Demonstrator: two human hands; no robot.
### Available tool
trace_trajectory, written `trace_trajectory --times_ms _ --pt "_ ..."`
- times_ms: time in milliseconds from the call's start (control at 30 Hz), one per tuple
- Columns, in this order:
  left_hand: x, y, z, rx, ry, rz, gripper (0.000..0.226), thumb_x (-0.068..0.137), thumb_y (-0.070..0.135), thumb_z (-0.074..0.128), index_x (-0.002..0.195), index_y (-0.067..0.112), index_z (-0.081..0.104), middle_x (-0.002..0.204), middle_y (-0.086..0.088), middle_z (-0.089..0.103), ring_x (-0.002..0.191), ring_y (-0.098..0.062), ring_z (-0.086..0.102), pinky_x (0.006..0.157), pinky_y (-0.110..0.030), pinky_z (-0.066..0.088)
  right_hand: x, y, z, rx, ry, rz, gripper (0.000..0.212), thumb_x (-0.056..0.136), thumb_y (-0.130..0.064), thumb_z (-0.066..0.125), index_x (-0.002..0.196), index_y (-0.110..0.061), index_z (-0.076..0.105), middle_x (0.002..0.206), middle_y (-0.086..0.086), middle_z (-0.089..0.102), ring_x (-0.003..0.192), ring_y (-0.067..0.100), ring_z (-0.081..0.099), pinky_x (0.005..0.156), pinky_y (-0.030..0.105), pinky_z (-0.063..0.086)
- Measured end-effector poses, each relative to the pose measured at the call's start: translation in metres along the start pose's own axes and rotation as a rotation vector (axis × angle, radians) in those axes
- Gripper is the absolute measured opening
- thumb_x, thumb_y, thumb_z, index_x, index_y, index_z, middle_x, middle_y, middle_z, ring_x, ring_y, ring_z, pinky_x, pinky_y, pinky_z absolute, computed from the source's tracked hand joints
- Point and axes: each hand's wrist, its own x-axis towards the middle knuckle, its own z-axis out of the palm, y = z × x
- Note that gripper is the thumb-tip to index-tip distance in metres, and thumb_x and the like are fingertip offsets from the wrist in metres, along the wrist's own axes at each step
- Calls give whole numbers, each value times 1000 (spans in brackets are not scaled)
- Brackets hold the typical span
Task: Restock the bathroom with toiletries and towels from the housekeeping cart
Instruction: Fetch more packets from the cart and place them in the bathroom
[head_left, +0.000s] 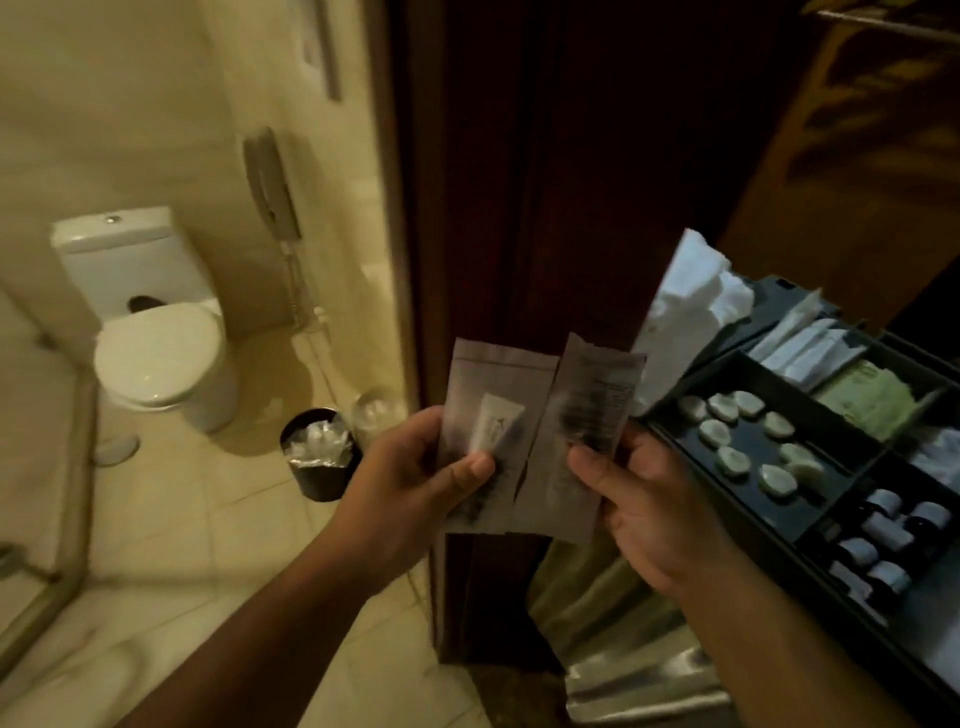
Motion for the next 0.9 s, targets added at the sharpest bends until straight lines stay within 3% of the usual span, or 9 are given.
trace_trajectory --times_ms 67,133,200,267,367,467,600,767,900 --pt "-19 5 -30 -17 46 6 34 81 11 63 114 3 63 104 -8 75 101 -23 72 78 -32 60 2 10 35 -11 -34 1 44 76 -31 80 118 -24 68 118 8 72 113 30 68 92 51 54" --pt "-39 7 -63 -13 139 11 27 80 11 65 107 4 67 99 -10 76 96 -25 73 76 -31 59 4 20 71 -16 -100 7 63 58 -47 91 114 -26 70 117 7 73 108 28 70 86 46 57" --pt "-59 8 -97 9 258 17 19 83 18 72 99 8 73 100 -15 75 97 -30 72 80 -42 60 7 31 109 -7 -154 8 83 39 -56 95 112 -26 71 114 7 74 104 26 72 81 41 59" --pt "-82 13 -130 41 350 18 21 80 26 77 97 13 76 104 -19 73 101 -36 70 89 -55 57 13 43 148 -2 -197 0 80 34 -58 96 104 -27 74 110 8 75 99 27 73 74 39 60" --pt "-117 24 -176 92 483 22 23 78 34 82 94 18 77 100 -13 75 99 -32 71 90 -57 55 19 56 209 -12 -256 -2 64 45 -54 94 99 -24 76 108 10 76 98 31 73 75 43 60" --pt "-148 34 -215 106 659 42 30 77 27 70 93 2 71 89 -10 75 89 -28 72 80 -49 59 23 63 266 -2 -339 26 32 69 -27 78 99 -17 74 102 14 76 95 37 72 76 48 59" --pt "-187 40 -264 133 858 38 16 89 12 64 88 -4 65 78 -3 70 75 -18 69 62 -28 55 27 73 339 -72 -501 50 32 73 -21 71 104 -13 71 99 12 76 91 34 74 77 52 60" --pt "-235 51 -317 122 1065 55 32 77 27 67 95 0 69 91 -15 74 88 -31 72 77 -48 59 42 95 427 -64 -710 119 31 78 -20 70 108 -13 72 106 13 75 97 34 73 81 54 58" --pt "-270 63 -346 107 1282 50 28 77 23 68 99 7 70 87 -8 77 79 -24 75 63 -34 60 45 105 500 -32 -899 212 38 76 -20 70 112 -8 68 111 15 74 103 35 71 91 58 55"
